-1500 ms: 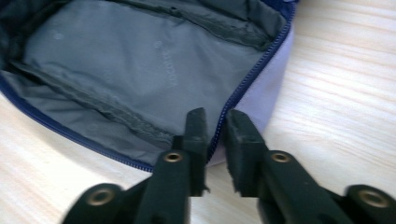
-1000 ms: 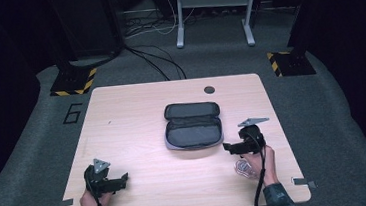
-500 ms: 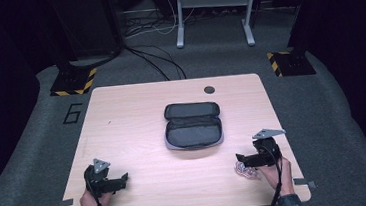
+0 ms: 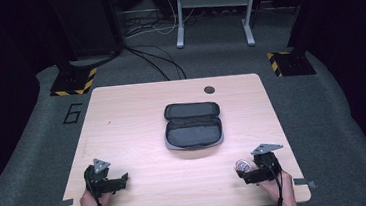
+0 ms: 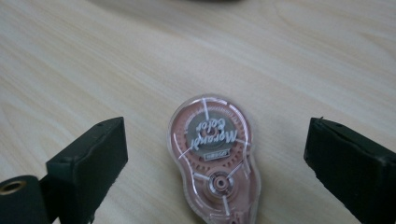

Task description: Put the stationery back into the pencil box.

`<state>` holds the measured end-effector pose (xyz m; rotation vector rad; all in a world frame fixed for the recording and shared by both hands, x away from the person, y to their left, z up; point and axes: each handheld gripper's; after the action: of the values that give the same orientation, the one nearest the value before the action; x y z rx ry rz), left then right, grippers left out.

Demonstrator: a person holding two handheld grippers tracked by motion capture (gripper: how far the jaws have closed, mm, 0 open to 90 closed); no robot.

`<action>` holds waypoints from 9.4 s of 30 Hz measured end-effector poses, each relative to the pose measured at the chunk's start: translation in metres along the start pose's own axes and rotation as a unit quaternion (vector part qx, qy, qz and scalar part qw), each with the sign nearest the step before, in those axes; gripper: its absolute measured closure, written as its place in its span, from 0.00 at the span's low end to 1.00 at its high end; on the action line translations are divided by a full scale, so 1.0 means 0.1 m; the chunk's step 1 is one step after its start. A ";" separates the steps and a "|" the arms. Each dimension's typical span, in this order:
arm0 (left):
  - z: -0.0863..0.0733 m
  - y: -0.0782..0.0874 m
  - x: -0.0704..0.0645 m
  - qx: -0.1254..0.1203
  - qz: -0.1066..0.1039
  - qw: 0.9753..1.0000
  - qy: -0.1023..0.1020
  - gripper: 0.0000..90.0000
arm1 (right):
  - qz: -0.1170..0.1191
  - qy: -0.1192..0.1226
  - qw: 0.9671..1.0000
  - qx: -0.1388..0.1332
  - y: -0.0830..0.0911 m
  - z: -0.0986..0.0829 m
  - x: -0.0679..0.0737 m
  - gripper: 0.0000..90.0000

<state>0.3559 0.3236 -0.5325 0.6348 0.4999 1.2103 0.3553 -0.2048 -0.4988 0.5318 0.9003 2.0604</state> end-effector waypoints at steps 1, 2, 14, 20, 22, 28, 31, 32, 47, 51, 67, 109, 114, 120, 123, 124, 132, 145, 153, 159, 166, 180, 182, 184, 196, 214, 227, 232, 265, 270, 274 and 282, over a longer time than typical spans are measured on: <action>0.00 0.00 0.00 0.000 0.000 1.000 0.000 0.01 | 0.005 0.006 1.000 0.008 -0.03 -0.04 0.02 0.02; 0.00 0.00 0.00 0.000 0.000 1.000 0.000 0.01 | 0.004 0.007 1.000 0.010 -0.03 -0.05 0.03 0.01; 0.00 0.00 0.00 0.000 0.000 1.000 0.000 0.01 | -0.017 0.020 1.000 0.007 -0.12 -0.09 0.09 0.28; 0.00 0.00 0.00 0.000 0.000 1.000 0.000 0.01 | -0.026 0.024 0.999 0.006 -0.12 -0.10 0.10 0.38; 0.00 0.00 0.00 0.000 0.000 1.000 0.000 0.01 | -0.026 0.026 0.999 0.002 -0.11 -0.11 0.09 0.42; 0.00 0.00 0.00 0.000 0.000 1.000 0.000 0.01 | -0.024 0.031 0.999 -0.007 -0.10 -0.14 0.09 0.43; 0.00 0.00 0.00 0.000 0.000 1.000 0.001 0.01 | -0.022 0.032 0.999 -0.016 -0.08 -0.17 0.08 0.55; 0.00 0.00 0.00 0.000 0.000 1.000 0.001 0.01 | -0.022 0.032 0.999 -0.016 -0.08 -0.17 0.08 0.55; 0.00 0.00 0.00 0.000 0.000 1.000 0.000 0.01 | -0.030 0.024 0.999 -0.033 -0.09 -0.18 0.10 0.55; 0.00 0.00 0.00 0.000 0.000 1.000 0.000 0.01 | -0.032 0.025 0.998 -0.042 -0.05 -0.15 0.10 0.55; 0.00 0.00 0.01 0.001 0.000 1.000 -0.006 0.01 | -0.038 0.029 0.997 -0.066 0.09 0.03 0.12 0.55; 0.00 0.00 0.01 0.001 0.000 1.000 -0.005 0.01 | -0.018 0.086 0.993 -0.081 -0.01 0.95 0.21 0.55; 0.00 0.00 0.01 0.001 0.000 1.000 -0.005 0.01 | -0.014 0.094 0.992 -0.082 -0.07 1.04 0.22 0.55; 0.00 0.00 0.01 0.001 0.000 1.000 -0.004 0.01 | -0.010 0.094 0.992 -0.079 -0.13 1.14 0.23 0.55; 0.00 0.00 0.01 0.001 0.000 1.000 -0.004 0.01 | -0.007 0.091 0.993 -0.078 -0.18 1.21 0.24 0.55; 0.00 0.00 0.01 0.001 0.001 1.000 -0.004 0.01 | -0.006 0.095 0.992 -0.076 -0.19 1.22 0.23 0.55; 0.00 0.00 0.00 0.000 0.000 1.000 0.000 0.01 | -0.003 0.098 0.993 -0.070 -0.28 1.34 0.22 0.55; 0.00 0.00 0.00 0.000 0.000 1.000 0.000 0.01 | 0.005 0.091 0.994 -0.062 -0.47 1.51 0.23 0.55; 0.00 0.00 0.00 0.000 0.000 1.000 0.000 0.01 | 0.012 0.086 0.995 -0.049 -0.64 1.59 0.22 0.55; 0.00 0.00 0.00 0.000 0.000 1.000 -0.001 0.01 | 0.013 0.068 0.997 -0.041 -0.78 1.62 0.25 0.55; 0.00 0.00 0.00 0.000 0.000 1.000 -0.001 0.01 | 0.021 0.071 0.997 -0.025 -0.92 1.63 0.25 0.55; 0.00 0.00 0.00 0.000 0.000 1.000 0.000 0.01 | 0.015 0.054 0.998 0.005 -1.17 1.60 0.35 0.55; 0.00 0.00 0.00 0.000 0.000 1.000 0.000 0.01 | 0.012 0.050 0.999 0.010 -1.22 1.60 0.35 0.55; 0.00 0.00 0.00 0.000 0.000 1.000 0.000 0.01 | 0.013 0.051 0.999 0.011 -1.23 1.60 0.35 0.55; 0.00 0.00 0.00 0.000 0.000 1.000 0.000 0.01 | 0.010 0.059 0.998 0.018 -1.31 1.61 0.39 0.55; 0.00 0.00 0.00 -0.001 0.000 1.000 0.000 0.01 | 0.030 0.023 0.999 -0.001 -1.19 1.62 0.33 0.25; 0.00 0.00 0.01 0.001 0.001 1.000 -0.004 0.01 | 0.052 0.040 0.998 -0.019 -0.77 1.59 0.38 0.04; 0.00 0.00 0.01 0.001 0.000 1.000 -0.005 0.01 | 0.046 0.041 0.998 -0.032 -0.56 1.55 0.41 0.03; 0.00 0.00 0.01 0.001 0.001 1.000 -0.005 0.01 | -0.104 -0.094 0.989 -0.039 0.31 -0.21 -0.32 0.01; 0.00 0.00 0.01 0.001 0.000 1.000 -0.005 0.01 | -0.124 -0.114 0.985 -0.033 0.20 -0.42 -0.41 0.00; 0.00 0.00 0.01 0.001 0.000 1.000 -0.005 0.01 | -0.139 -0.114 0.983 -0.029 0.10 -0.49 -0.47 0.00; 0.00 0.00 0.00 0.002 0.000 1.000 -0.005 0.01 | -0.146 -0.099 0.983 -0.044 0.05 -0.49 -0.51 0.00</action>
<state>0.3559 0.3240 -0.5320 0.6439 0.4933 1.2057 0.3521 -0.2686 -0.5303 0.5134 0.7185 1.7388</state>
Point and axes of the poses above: each handheld gripper's, and its own axes: y roughly backward along the jaws, z roughly out of its top, x roughly to its left, and after that the axes turned 2 degrees about y, right-handed
